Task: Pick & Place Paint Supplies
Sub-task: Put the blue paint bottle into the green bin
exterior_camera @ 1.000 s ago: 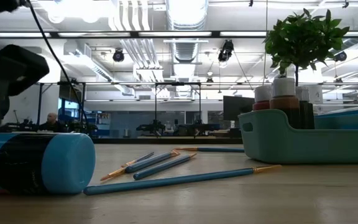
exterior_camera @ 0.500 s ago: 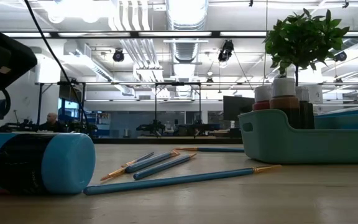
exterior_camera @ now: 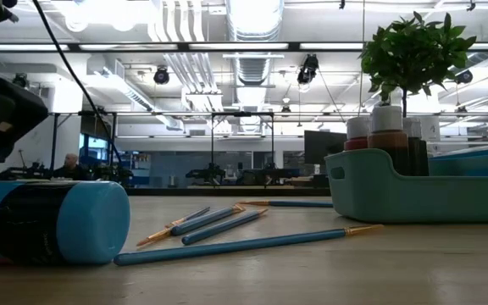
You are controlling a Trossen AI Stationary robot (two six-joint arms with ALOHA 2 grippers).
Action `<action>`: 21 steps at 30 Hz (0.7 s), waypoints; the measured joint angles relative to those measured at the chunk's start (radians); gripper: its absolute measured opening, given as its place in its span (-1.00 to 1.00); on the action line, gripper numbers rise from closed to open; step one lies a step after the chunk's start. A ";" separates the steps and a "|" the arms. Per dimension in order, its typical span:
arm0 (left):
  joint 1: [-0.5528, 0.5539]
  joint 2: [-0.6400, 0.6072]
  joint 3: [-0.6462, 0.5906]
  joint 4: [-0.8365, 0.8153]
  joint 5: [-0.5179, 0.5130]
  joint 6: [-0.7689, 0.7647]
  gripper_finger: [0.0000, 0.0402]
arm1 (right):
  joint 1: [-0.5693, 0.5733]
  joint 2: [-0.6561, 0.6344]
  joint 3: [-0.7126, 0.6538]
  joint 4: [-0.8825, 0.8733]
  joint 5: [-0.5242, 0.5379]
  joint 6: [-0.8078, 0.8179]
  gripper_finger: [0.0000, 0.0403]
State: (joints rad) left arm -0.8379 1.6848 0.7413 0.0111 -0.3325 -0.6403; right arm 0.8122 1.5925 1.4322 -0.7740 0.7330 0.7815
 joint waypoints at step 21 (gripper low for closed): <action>0.001 0.092 -0.022 0.145 -0.039 0.027 0.14 | -0.001 0.000 0.000 0.006 0.003 -0.025 0.10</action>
State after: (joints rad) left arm -0.8369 1.7771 0.7197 0.1563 -0.3710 -0.6132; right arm 0.8116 1.5925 1.4322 -0.7675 0.7362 0.7563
